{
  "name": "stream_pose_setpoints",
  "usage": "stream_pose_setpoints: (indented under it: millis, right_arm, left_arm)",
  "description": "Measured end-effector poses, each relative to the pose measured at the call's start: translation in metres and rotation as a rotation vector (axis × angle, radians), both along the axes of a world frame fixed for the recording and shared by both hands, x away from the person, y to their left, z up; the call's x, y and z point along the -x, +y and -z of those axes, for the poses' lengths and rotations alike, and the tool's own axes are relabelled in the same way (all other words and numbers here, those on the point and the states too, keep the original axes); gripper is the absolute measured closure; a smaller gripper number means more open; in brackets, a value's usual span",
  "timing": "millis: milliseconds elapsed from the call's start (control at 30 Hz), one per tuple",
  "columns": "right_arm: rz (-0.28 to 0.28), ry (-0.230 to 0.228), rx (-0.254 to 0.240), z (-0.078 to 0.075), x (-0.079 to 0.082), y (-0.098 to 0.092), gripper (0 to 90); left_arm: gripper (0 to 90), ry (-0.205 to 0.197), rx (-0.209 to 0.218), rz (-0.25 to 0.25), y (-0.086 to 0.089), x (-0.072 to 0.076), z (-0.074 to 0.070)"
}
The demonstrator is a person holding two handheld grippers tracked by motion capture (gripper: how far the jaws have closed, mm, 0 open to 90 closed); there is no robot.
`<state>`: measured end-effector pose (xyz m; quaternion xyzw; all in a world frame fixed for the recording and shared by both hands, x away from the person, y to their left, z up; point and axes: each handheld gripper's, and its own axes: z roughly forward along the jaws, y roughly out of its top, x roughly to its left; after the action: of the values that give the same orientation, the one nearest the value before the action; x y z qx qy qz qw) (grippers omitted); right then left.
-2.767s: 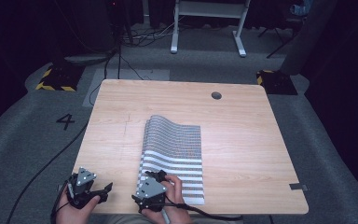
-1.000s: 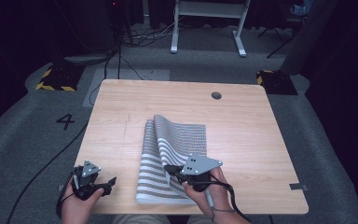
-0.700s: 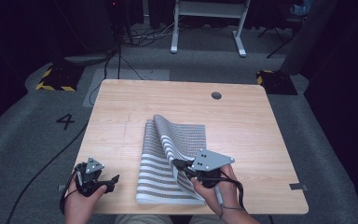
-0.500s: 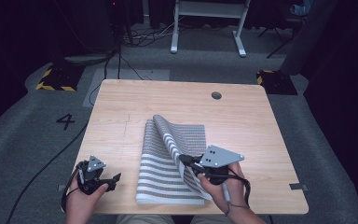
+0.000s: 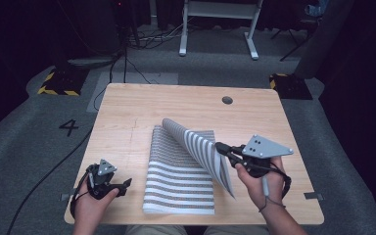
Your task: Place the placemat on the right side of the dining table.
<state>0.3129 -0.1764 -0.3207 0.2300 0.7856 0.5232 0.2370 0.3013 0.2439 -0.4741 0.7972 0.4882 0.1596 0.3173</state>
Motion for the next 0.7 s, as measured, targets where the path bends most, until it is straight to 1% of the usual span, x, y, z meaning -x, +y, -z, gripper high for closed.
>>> stream_pose_setpoints:
  millis: [33, 67, 100, 133, 167, 200, 233, 267, 300, 333, 400, 433, 500, 533, 633, 667, 700]
  right_arm:
    - [0.000, 0.000, 0.000, 0.000, 0.000, 0.000, 90.0]
    - [0.019, -0.015, -0.010, -0.010, -0.005, -0.008, 90.0]
    - [0.025, -0.017, -0.020, -0.013, -0.006, -0.010, 90.0]
    - [0.033, -0.026, -0.024, -0.017, -0.008, -0.013, 90.0]
    - [0.033, -0.026, -0.024, -0.017, -0.008, -0.013, 90.0]
    - [0.049, -0.039, -0.043, -0.025, -0.011, -0.018, 90.0]
    - [0.049, -0.039, -0.043, -0.025, -0.011, -0.018, 90.0]
    - [0.062, -0.056, -0.053, -0.033, -0.013, -0.023, 90.0]
    - [0.062, -0.056, -0.053, -0.033, -0.013, -0.023, 90.0]
    - [0.082, -0.085, -0.045, -0.039, -0.015, -0.028, 90.0]
    - [0.090, -0.092, -0.047, -0.041, -0.016, -0.030, 90.0]
    - [0.115, -0.105, -0.049, -0.044, -0.018, -0.036, 90.0]
    - [0.134, -0.110, -0.048, -0.045, -0.019, -0.042, 90.0]
    - [0.134, -0.110, -0.048, -0.045, -0.019, -0.042, 90.0]
    - [0.164, -0.103, -0.068, -0.042, -0.020, -0.053, 90.0]
    - [0.173, -0.105, -0.063, -0.041, -0.021, -0.058, 90.0]
    - [0.182, -0.101, -0.068, -0.039, -0.021, -0.061, 90.0]
  left_arm:
    - [22.8, 0.000, 0.000, 0.000, 0.000, 0.000, 0.000]
    - [22.8, -0.001, -0.007, -0.003, -0.001, -0.001, 0.000]
    - [22.8, -0.001, -0.007, -0.003, -0.001, -0.001, 0.000]
    - [22.8, 0.003, -0.013, 0.010, 0.000, -0.002, 0.000]
    - [22.8, 0.003, -0.013, 0.010, 0.000, -0.002, 0.000]
    - [22.8, 0.003, -0.008, 0.004, -0.002, -0.003, 0.000]
    - [22.8, 0.003, -0.009, 0.003, -0.002, -0.003, 0.001]
    - [22.8, 0.007, -0.022, 0.014, -0.003, -0.004, 0.001]
    - [22.8, 0.007, -0.022, 0.014, -0.003, -0.004, 0.001]
    - [22.8, 0.009, -0.022, 0.015, -0.004, -0.004, 0.001]
    - [22.8, 0.010, -0.022, 0.014, -0.004, -0.004, 0.001]
    - [22.7, 0.010, -0.020, 0.018, -0.004, -0.004, 0.001]
    - [22.8, 0.009, -0.020, 0.017, -0.004, -0.005, 0.001]
    - [22.7, 0.009, -0.020, 0.017, -0.004, -0.005, 0.001]
    - [22.8, 0.011, -0.023, 0.015, -0.005, -0.005, 0.001]
    - [22.8, 0.010, -0.018, 0.012, -0.005, -0.005, 0.002]
    - [22.8, 0.009, -0.018, 0.012, -0.006, -0.005, 0.002]
